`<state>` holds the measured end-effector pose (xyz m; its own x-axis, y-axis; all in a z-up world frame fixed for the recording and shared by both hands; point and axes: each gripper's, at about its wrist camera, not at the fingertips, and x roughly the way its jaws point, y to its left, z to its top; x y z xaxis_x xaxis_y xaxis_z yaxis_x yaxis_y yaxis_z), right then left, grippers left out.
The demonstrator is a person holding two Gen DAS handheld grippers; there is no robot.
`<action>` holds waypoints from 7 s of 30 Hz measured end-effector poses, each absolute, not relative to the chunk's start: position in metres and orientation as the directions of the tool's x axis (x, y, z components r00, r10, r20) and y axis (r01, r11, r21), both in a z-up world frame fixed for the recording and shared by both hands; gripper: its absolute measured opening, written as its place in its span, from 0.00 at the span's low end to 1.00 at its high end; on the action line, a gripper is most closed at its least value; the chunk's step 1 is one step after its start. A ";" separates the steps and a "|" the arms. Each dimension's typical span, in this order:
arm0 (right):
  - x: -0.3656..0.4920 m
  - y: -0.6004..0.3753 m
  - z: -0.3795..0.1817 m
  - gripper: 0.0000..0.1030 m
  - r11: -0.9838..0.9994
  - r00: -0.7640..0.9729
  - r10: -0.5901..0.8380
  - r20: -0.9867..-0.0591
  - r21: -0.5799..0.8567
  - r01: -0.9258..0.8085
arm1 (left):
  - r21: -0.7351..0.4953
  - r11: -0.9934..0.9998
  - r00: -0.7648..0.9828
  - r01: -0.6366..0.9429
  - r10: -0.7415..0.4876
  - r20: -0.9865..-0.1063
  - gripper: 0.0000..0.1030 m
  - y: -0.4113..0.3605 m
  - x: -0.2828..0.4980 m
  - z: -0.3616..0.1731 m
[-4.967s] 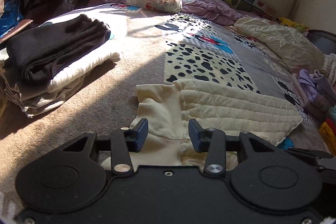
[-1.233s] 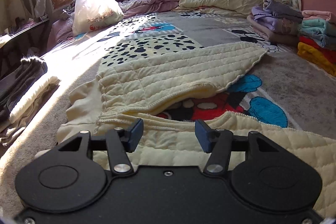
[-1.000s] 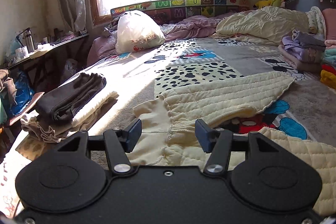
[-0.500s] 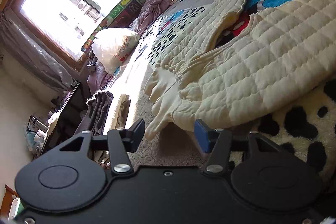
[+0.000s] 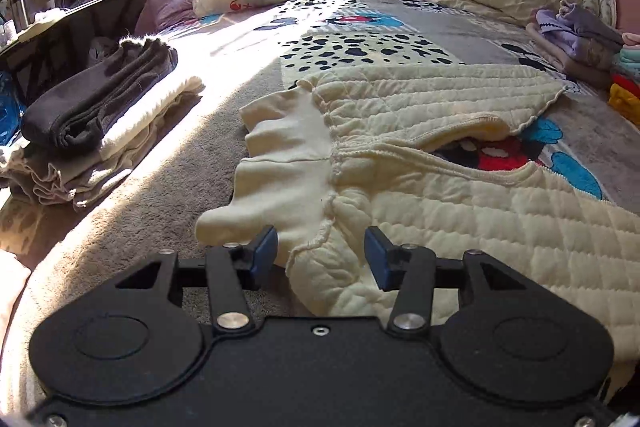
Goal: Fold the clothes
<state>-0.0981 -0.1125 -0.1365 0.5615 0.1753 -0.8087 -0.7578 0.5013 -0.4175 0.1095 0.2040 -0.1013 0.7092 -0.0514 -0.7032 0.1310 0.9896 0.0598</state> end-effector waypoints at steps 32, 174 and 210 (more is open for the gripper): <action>-0.104 -0.131 -0.121 0.11 0.470 0.758 0.151 -0.635 -0.628 -0.620 | 0.400 0.896 0.856 0.193 0.045 -0.514 0.54 0.192 0.054 -0.101; 0.277 -0.262 -0.209 0.13 0.535 0.948 0.250 -0.197 0.844 0.035 | 0.020 0.958 0.833 0.286 -0.238 -0.500 0.51 0.142 0.251 -0.084; 0.310 -0.273 -0.175 0.85 0.471 0.850 0.307 -0.428 0.845 0.255 | -0.283 0.939 0.860 0.195 -0.302 -0.411 0.53 0.155 0.231 -0.095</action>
